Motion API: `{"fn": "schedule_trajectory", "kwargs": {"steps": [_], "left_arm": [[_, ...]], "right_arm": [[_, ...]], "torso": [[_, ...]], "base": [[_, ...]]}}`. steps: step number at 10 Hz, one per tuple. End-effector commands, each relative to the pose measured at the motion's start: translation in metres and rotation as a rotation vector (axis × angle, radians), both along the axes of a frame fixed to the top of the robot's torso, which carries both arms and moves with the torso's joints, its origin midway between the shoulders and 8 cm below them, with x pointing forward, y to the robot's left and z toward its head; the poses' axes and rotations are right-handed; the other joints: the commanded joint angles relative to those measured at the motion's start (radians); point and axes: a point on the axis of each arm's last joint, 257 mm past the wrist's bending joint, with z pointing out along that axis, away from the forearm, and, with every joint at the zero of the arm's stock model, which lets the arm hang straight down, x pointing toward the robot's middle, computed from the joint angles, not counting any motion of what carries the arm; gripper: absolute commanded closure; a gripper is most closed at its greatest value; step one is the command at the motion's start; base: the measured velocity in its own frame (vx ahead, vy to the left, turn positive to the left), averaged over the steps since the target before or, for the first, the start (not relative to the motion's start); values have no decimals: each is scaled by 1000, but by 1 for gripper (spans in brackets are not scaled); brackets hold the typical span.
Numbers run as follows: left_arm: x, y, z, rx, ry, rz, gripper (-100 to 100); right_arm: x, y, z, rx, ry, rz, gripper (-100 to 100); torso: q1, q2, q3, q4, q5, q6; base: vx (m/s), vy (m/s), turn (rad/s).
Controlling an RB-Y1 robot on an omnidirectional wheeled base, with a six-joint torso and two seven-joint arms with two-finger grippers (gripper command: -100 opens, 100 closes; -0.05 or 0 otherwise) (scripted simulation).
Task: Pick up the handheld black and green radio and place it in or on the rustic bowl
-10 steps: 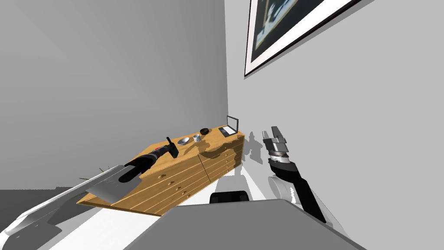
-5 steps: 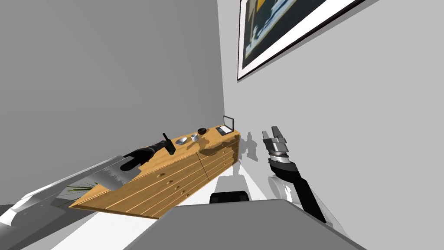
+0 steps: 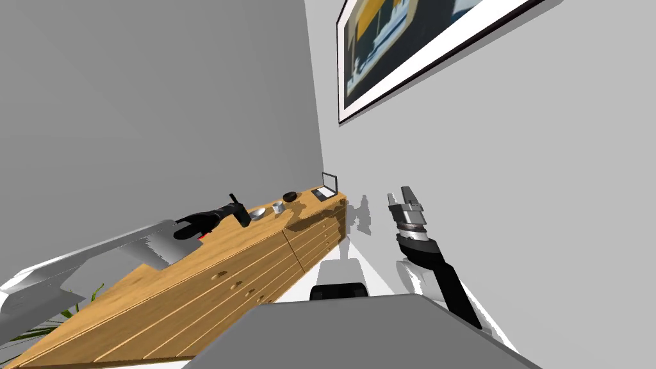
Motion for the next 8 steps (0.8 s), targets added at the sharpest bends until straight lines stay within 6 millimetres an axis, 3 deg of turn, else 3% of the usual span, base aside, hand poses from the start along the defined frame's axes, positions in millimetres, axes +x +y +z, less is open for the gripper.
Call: {"fn": "schedule_trajectory", "kwargs": {"steps": [1, 8], "left_arm": [[-3, 18, 9, -10, 1, 54, 100], [-41, 95, 23, -60, 21, 301, 100]], "right_arm": [[0, 0, 0, 0, 0, 0, 0], [0, 0, 0, 0, 0, 0, 0]], "torso": [[0, 0, 0, 0, 0, 0], [2, -10, -6, -2, 0, 2]], "base": [[55, 2, -315], [125, 43, -312]]}}
